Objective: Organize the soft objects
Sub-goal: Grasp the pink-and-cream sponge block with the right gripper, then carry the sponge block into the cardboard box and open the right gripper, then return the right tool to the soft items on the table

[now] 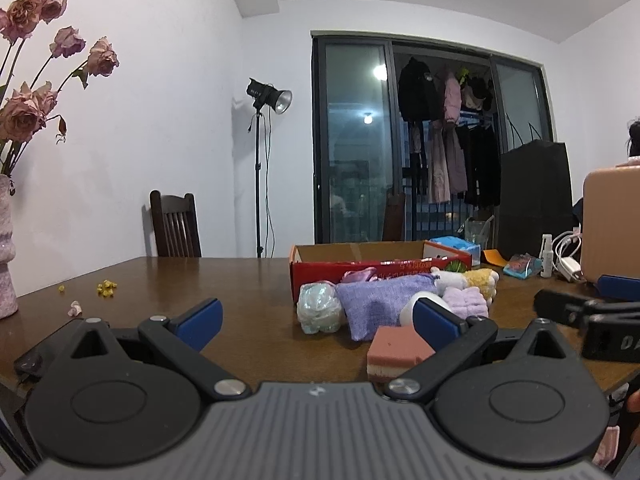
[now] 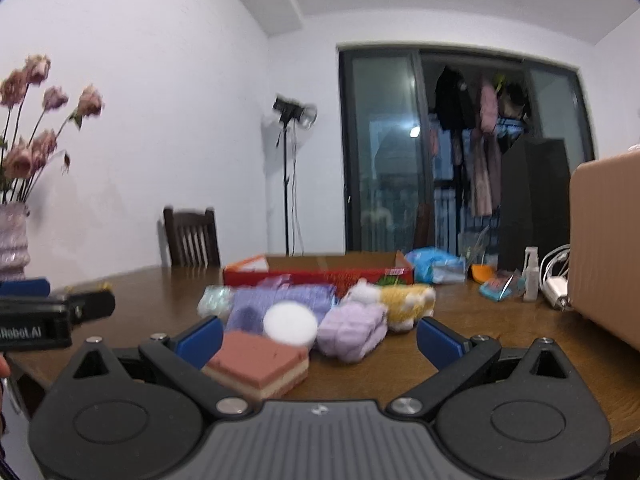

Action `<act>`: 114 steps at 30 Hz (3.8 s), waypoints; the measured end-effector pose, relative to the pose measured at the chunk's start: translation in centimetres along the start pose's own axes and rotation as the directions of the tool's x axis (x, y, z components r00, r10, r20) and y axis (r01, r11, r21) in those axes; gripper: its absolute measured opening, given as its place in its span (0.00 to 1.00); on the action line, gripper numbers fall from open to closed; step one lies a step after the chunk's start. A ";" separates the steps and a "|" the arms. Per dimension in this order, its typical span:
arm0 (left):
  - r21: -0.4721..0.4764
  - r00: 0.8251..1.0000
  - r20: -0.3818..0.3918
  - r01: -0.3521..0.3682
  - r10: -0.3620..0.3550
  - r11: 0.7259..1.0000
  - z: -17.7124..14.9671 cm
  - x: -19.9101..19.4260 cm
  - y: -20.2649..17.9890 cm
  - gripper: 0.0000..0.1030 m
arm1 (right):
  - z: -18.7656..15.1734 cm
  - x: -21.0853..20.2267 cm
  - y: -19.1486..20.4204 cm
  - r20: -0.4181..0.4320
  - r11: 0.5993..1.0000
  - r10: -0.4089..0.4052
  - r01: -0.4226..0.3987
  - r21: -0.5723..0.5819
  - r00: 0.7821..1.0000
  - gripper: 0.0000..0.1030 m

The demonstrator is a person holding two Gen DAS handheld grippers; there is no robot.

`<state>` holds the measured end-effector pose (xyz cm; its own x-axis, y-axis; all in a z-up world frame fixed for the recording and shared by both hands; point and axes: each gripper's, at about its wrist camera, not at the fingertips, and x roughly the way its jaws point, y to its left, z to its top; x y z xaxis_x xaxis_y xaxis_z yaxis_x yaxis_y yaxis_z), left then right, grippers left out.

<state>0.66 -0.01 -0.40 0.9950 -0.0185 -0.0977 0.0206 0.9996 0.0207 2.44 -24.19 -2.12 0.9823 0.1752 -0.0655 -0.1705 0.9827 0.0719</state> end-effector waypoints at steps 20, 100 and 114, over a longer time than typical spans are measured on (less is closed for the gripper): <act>-0.354 0.817 -0.398 0.284 -0.418 0.891 -1.2 14.2 0.4 0.33 | -1.6 12.7 -2.2 -0.327 0.937 0.255 -0.148 0.318 0.910 0.36; -0.060 0.928 -0.313 0.194 -0.203 0.979 20.9 29.5 1.4 0.83 | 23.6 28.4 -10.6 -0.352 0.991 0.075 -0.109 -0.078 0.933 0.71; 0.042 0.991 -0.053 0.121 -0.119 0.992 10.8 9.4 1.7 1.00 | 15.3 10.5 -5.3 -0.182 0.972 0.176 -0.200 -0.126 0.967 0.81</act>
<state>11.14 1.28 9.48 0.9789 -0.1362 -0.1523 0.1453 0.9881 0.0504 14.86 -28.51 12.01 0.9063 0.3529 -0.2324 -0.3719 0.9273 -0.0421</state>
